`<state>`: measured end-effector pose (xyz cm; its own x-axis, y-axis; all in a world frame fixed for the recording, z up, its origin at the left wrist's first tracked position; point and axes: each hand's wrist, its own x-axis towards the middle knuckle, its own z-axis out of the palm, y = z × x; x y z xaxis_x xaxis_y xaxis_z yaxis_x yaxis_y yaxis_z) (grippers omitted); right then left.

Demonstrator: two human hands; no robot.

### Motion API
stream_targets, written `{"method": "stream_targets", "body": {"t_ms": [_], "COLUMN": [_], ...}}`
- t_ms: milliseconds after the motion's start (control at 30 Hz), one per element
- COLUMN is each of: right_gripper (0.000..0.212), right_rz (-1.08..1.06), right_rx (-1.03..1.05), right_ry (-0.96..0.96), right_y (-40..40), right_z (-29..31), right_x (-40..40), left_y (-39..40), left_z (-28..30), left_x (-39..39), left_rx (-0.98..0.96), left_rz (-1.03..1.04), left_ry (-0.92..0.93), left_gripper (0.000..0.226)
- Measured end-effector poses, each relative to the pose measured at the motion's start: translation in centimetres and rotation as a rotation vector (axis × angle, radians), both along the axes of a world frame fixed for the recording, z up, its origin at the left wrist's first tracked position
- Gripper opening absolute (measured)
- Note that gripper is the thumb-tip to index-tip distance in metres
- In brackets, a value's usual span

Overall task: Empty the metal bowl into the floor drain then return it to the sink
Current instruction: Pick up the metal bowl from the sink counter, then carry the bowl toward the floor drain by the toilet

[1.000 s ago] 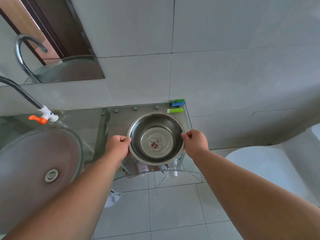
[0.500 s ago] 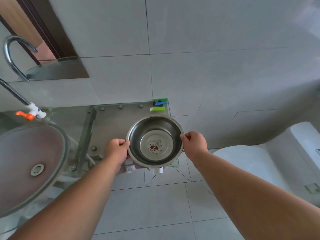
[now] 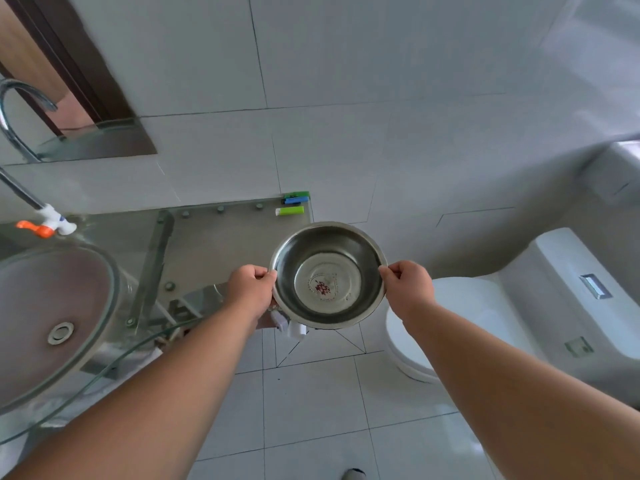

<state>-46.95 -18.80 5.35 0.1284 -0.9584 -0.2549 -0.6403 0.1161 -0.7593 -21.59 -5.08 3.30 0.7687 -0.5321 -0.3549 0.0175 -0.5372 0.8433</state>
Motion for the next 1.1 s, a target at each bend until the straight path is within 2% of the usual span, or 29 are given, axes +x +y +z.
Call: {"method": "stream_targets", "body": {"t_ms": [233,467,567,767,1100], "right_gripper": [0.028,0.030,0.029,0.026,0.027], "right_rz": [-0.114,-0.133,-0.105,-0.017,0.116], "right_rx": [0.012,-0.012,-0.030,0.002,-0.009], "right_ry": [-0.014,-0.026,-0.017,-0.036,0.019], "right_y": [2.1,2.9,2.1,-0.9,-5.7], "right_z": [0.5,1.2,1.2,0.4,-0.8], "right_x": [-4.1,-7.6,-9.4,-13.1,-17.5], "left_y": [-0.2,-0.2,-0.4,-0.8,-2.7], "left_z": [0.5,1.4,1.3,0.4,-0.5], "left_x": [-2.6,-6.2,-8.3,-13.0,-19.8], "left_rx": [0.012,0.012,0.005,0.037,0.005], "left_rz": [-0.119,-0.145,-0.120,-0.032,0.143], "left_ry": [0.035,-0.112,-0.063,-0.081,0.032], "left_gripper": [0.016,0.014,0.014,0.014,0.015]}}
